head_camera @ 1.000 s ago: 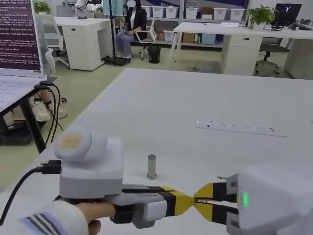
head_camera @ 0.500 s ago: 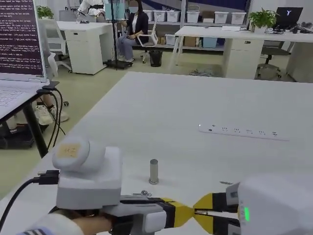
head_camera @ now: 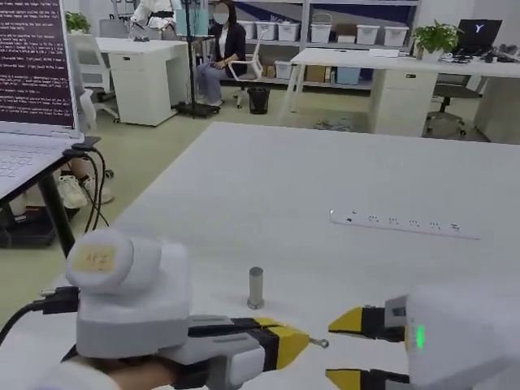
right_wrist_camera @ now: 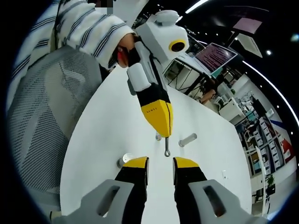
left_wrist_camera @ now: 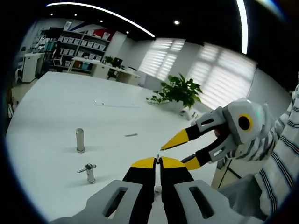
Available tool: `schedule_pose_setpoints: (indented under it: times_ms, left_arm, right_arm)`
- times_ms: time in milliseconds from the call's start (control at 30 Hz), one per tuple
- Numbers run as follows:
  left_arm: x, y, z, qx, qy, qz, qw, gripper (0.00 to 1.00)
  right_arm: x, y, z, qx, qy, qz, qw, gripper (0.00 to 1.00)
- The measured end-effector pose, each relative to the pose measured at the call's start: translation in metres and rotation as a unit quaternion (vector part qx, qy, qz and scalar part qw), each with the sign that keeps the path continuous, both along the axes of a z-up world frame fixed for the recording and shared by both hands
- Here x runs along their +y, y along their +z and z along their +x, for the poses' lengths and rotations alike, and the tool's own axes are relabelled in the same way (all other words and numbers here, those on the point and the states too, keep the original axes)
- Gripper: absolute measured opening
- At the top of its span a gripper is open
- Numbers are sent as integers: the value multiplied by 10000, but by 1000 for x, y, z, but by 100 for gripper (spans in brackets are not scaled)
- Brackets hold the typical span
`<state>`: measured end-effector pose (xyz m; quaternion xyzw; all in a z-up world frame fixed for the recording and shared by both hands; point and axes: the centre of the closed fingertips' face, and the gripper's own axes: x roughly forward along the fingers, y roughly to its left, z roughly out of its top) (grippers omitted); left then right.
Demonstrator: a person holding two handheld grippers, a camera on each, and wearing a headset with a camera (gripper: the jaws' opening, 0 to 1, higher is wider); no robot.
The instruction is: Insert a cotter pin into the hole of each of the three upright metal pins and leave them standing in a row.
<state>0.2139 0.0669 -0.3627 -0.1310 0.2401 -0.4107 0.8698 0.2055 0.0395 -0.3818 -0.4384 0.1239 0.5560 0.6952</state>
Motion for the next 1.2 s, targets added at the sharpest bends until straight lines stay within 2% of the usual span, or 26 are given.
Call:
schedule_pose_setpoints:
  times_ms: [133, 233, 267, 400, 433, 500, 533, 667, 833, 933, 1200]
  left_arm:
    - [2, 3, -1, -269, -91, 143, 9995, 0]
    - [3, 3, -3, -270, -85, 158, 9995, 0]
    - [4, 4, -4, -401, -120, 236, 9988, 0]
    - [1, 6, -7, -697, -286, 367, 9965, 0]
    - [0, 8, -8, -854, -374, 430, 9947, 0]
    - [-1, 10, -10, -1073, -492, 509, 9917, 0]
    - [-2, 11, -11, -1112, -530, 522, 9910, 0]
    - [-6, 14, -16, -1389, -762, 648, 9852, 0]
    - [-11, 14, -24, -1538, -1050, 777, 9794, 0]
    - [-15, 13, -27, -1573, -1163, 817, 9773, 0]
    - [-21, 11, -33, -1575, -1350, 816, 9748, 0]
  right_arm:
    - [-5, -1, 3, 395, -181, 137, 9990, 19]
    - [-8, -2, 3, 715, -263, 217, 9969, 21]
    - [-8, -2, 3, 775, -279, 227, 9963, 21]
    - [-9, -3, 2, 1100, -358, 328, 9927, 22]
    - [-8, -3, 0, 1259, -405, 408, 9904, 23]
    - [-6, -2, -1, 1427, -417, 521, 9875, 23]
    - [-4, -2, -3, 1584, -448, 591, 9846, 23]
    - [1, -1, -8, 1883, -450, 791, 9779, 22]
    - [5, -1, -14, 2099, -399, 924, 9725, 20]
    - [5, -2, -15, 2111, -398, 906, 9725, 20]
    - [5, -3, -17, 2184, -366, 961, 9704, 14]
